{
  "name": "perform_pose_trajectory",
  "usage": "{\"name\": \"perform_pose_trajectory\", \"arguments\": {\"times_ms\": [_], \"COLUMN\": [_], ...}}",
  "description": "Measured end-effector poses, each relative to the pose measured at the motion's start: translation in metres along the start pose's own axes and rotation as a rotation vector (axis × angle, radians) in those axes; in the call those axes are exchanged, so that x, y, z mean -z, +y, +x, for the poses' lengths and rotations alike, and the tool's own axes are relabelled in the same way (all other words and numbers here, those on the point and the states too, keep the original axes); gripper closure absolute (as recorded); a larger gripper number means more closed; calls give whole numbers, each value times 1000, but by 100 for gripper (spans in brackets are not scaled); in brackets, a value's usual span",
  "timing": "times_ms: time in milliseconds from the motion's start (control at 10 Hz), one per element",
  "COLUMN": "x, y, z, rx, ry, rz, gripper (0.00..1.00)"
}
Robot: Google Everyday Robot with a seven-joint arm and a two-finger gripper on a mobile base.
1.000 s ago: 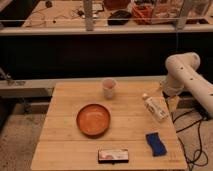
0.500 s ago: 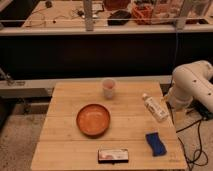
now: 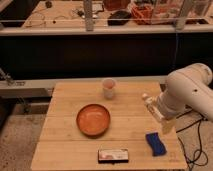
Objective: Move the arm in a circular motion
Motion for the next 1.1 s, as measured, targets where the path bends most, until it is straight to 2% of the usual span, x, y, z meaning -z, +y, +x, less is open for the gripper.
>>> {"name": "perform_pose_trajectory", "arguments": {"times_ms": [200,400,600,800,1100], "x": [19,37,52,50,23], "y": [-44,-86,-133,-156,-171], "z": [-46,-83,-103,-105,-73], "rx": [131,249,361,369,300], "ry": [-57,-105,-150,-148,-116], "rz": [56,97,140,145,124], "gripper": [20,20,20,20,20]}}
